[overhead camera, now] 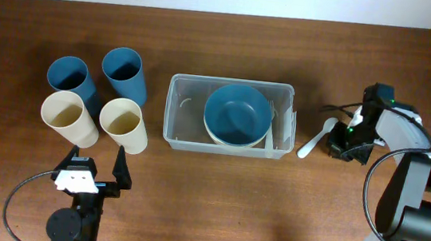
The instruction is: Pack container
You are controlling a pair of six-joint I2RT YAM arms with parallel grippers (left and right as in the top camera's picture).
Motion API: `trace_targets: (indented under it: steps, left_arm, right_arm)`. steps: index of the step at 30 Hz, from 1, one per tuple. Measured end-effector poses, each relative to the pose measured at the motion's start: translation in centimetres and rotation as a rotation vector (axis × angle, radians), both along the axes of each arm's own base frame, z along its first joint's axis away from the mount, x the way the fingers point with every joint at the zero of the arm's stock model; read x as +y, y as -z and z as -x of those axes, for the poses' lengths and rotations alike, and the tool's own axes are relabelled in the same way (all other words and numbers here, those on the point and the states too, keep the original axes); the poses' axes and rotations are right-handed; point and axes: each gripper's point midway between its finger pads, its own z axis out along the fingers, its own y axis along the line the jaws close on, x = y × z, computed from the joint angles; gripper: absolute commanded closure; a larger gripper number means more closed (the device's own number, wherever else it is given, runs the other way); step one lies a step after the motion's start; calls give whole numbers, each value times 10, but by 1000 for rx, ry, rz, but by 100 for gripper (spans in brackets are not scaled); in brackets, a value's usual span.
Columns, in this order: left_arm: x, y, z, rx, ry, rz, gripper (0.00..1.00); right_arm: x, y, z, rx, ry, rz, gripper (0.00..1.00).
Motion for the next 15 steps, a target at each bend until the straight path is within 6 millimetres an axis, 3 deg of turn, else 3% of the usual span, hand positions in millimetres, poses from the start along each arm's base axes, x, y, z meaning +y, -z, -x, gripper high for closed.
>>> trace_targets:
  steps: [4, 6, 15]
  left_arm:
    - [0, 0, 0, 0, 0, 0, 0]
    - [0, 0, 0, 0, 0, 0, 0]
    - [0, 0, 0, 0, 0, 0, 0]
  right_arm:
    - [0, -3, -7, -28, -24, -3, 51]
    - [4, -4, -14, -65, -48, -19, 45]
    - [24, -9, -54, -228, -128, -9, 41]
